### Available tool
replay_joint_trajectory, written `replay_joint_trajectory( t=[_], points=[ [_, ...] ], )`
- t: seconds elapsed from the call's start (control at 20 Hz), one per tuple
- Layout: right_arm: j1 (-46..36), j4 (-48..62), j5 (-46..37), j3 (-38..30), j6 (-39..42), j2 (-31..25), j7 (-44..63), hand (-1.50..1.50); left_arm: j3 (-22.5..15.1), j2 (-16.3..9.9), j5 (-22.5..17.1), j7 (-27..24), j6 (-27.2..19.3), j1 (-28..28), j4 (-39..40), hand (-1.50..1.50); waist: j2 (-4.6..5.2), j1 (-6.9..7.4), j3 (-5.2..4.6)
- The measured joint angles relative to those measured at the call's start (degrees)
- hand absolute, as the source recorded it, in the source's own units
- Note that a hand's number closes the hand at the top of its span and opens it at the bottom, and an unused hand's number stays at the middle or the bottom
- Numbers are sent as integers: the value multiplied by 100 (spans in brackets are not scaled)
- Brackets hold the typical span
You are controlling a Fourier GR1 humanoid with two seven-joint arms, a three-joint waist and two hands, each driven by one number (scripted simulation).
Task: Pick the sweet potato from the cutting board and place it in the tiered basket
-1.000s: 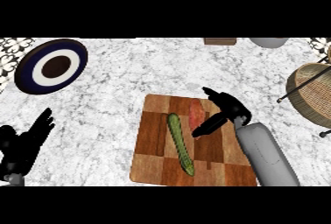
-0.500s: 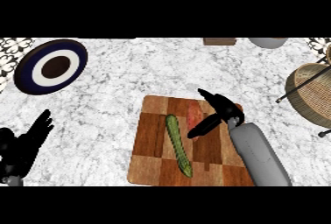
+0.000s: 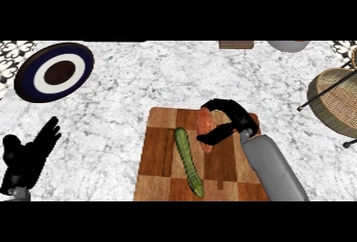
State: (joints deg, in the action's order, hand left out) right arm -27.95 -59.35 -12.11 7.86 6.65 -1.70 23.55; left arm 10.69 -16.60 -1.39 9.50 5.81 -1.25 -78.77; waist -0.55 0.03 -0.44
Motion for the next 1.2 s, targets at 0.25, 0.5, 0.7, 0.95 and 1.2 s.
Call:
replay_joint_trajectory(
  t=[0.25, 0.5, 0.7, 0.95, 1.2],
  points=[
    [275, -424, -44, 8, -316, 19, 170, 150, 55, 40, 48, -86, 55, -70, -15, 0, 31, 3, 29],
    [212, -804, -486, -85, -815, -163, 885, 150, 97, 3, 11, -45, 170, -100, -40, 0, 43, 16, 34],
    [-560, -475, -1731, 74, -1629, -489, 2137, 150, 33, 4, 64, -21, 179, -38, -22, 0, 50, 147, -9],
    [-1628, 58, -3333, 356, -2053, -836, 3594, 150, -27, 0, 109, -18, 200, 42, -12, 0, 38, 261, -26],
    [-2705, 527, -4752, 533, -1952, -891, 4302, 150, -28, 4, 114, 30, 187, 98, -2, 0, 29, 272, -8]
  ],
)
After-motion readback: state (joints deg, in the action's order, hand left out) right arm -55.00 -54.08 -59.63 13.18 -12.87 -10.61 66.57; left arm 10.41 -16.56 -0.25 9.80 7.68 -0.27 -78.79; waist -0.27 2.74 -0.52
